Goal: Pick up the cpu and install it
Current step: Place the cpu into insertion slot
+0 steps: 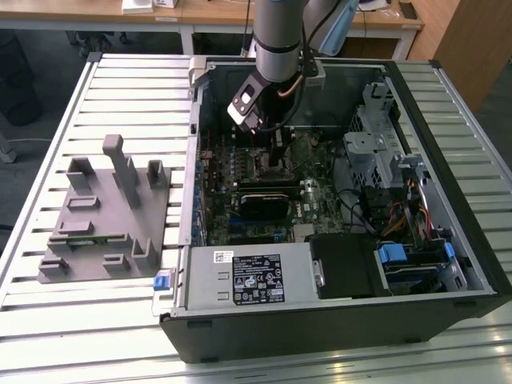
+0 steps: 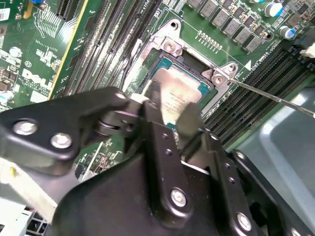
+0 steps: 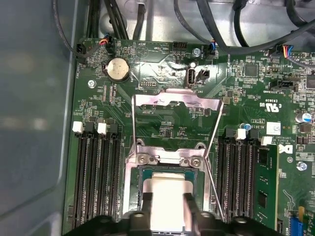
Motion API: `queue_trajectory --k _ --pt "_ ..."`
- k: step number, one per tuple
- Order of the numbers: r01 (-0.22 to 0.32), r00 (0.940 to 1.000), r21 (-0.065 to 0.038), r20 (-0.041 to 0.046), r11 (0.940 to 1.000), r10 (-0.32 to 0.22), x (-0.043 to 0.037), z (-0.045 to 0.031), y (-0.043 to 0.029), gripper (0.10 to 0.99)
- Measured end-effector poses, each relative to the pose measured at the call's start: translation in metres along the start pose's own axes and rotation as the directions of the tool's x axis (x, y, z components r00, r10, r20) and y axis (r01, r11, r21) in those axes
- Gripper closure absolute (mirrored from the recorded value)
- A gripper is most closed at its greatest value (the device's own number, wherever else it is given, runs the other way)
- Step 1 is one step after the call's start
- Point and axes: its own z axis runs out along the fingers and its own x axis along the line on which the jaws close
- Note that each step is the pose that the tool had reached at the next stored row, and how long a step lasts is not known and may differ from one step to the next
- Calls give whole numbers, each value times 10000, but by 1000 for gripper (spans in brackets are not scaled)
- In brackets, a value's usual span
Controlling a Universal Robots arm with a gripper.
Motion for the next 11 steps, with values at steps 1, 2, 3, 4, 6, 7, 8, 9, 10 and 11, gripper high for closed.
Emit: queue_trajectory --k 1,2,3,4,6,7,8,9,10,11 --pt "-1 10000 8 -1 10000 1 0 -5 2 733" --pt "-1 10000 17 -1 10000 1 0 -10 3 792" --pt "-2 10000 24 -1 10000 2 0 -16 4 792" --pt "-2 10000 32 -1 10000 2 0 -21 5 851" --pt "-3 10000 46 -2 10000 3 0 -33 7 910" --pt "-3 10000 53 -2 10000 3 0 -40 7 910" --pt "-3 10000 59 -2 10000 3 0 -48 8 969" --pt "-4 10000 64 -2 10000 4 0 -56 9 980" --pt "-3 10000 71 -3 10000 3 0 -62 10 980" --pt "-3 10000 76 -2 10000 3 0 -68 11 980"
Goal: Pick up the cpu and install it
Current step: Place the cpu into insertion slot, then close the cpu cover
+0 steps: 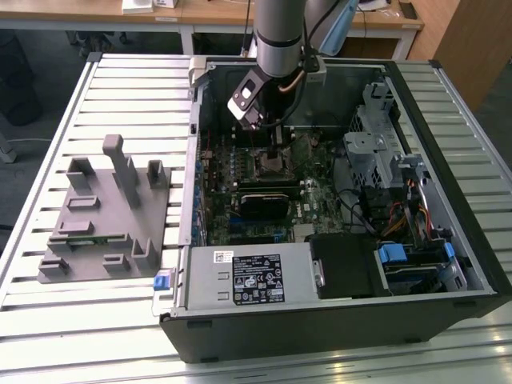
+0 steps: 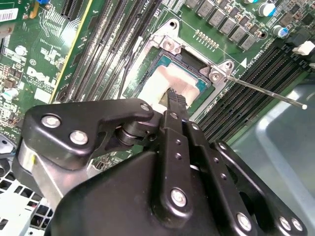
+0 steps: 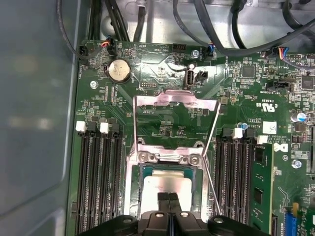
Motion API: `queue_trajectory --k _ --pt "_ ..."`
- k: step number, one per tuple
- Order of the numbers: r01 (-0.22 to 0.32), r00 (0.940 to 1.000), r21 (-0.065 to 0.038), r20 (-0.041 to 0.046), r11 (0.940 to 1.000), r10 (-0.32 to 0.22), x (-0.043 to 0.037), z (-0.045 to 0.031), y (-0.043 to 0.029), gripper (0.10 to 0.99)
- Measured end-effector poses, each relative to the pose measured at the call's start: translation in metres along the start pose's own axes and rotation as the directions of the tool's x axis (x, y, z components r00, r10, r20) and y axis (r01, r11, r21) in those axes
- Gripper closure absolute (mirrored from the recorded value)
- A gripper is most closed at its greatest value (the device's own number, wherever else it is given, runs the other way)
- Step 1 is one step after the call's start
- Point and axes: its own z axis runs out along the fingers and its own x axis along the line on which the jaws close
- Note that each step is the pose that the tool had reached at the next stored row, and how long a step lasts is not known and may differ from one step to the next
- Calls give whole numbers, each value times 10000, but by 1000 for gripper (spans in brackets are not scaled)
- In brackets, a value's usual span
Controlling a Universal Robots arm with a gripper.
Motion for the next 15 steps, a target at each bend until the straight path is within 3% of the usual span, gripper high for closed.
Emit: queue_trajectory --k 15 --pt "-1 10000 33 -3 10000 1 0 -100 5 980"
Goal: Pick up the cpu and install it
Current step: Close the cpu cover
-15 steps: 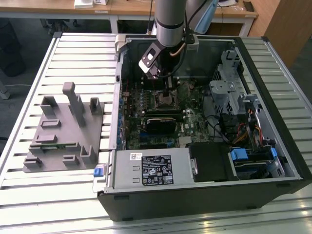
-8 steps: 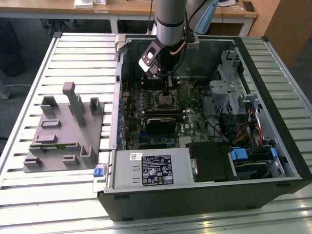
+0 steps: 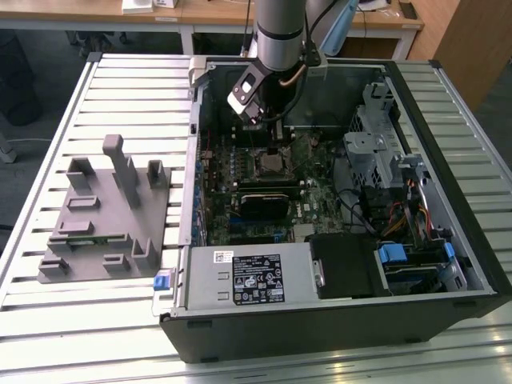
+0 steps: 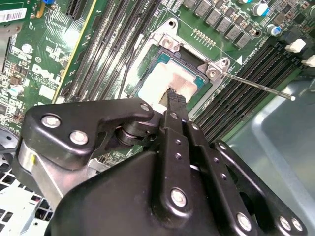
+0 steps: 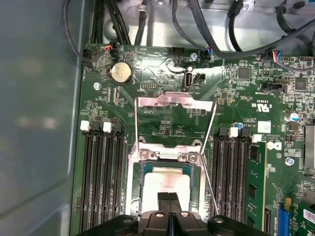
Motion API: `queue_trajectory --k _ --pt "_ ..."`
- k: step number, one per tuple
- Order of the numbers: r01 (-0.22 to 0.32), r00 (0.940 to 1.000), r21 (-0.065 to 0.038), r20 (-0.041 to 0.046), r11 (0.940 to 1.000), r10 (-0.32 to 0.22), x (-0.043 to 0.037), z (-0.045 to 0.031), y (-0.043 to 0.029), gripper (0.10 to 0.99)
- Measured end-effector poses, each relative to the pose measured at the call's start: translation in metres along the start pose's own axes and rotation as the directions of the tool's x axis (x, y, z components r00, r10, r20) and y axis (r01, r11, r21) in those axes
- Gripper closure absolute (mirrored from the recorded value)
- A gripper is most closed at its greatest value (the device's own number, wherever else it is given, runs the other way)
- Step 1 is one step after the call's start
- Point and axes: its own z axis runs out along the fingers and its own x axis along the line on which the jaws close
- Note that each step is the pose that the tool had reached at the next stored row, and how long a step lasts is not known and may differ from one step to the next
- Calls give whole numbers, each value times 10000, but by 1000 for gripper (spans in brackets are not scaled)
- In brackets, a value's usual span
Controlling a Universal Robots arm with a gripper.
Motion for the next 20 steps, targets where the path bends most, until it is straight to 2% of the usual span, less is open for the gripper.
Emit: queue_trajectory --k 6,14,16,20 --pt "0 10000 0 1 10000 0 0 -51 3 980" --pt "1 10000 1 1 10000 -1 1 -187 9 980" --pt "2 10000 -1 0 10000 -2 4 -250 12 980" --pt "0 10000 1 2 10000 0 6 -429 20 980"
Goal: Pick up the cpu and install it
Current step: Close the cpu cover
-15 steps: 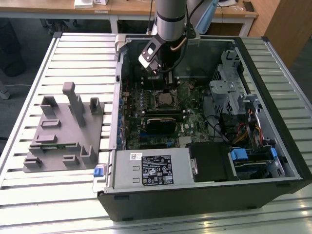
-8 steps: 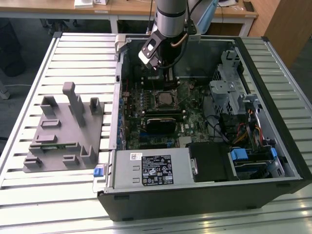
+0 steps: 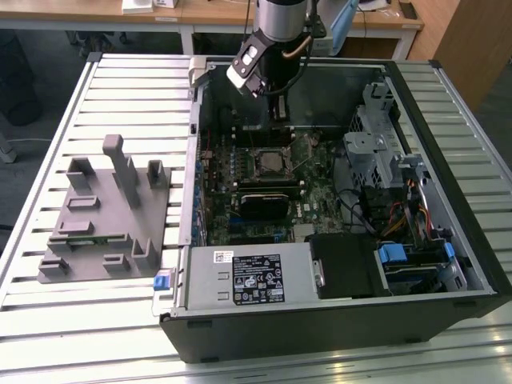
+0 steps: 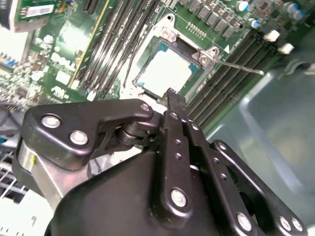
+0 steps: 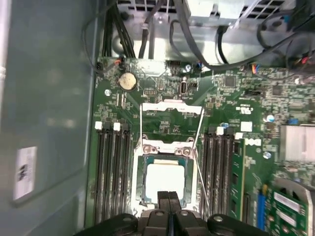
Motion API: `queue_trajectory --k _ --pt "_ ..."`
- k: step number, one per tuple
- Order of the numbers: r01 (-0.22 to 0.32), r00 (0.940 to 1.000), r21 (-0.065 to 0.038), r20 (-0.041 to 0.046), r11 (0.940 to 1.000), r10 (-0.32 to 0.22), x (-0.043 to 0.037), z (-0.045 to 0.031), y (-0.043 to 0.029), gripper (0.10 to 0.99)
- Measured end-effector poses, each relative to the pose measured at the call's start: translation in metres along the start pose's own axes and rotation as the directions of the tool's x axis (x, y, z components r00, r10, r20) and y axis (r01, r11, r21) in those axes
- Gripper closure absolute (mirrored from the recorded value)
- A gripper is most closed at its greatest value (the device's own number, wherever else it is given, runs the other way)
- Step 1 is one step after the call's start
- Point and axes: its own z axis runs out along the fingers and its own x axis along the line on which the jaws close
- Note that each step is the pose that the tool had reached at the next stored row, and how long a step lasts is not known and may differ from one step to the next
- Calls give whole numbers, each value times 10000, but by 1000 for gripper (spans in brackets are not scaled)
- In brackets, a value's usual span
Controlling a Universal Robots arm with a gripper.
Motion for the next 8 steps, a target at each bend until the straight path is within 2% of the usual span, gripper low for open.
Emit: queue_trajectory --k 3,8 --pt "0 10000 -1 4 10000 0 -11 -21 0 980" --pt "0 10000 0 5 10000 0 -82 -21 2 980"
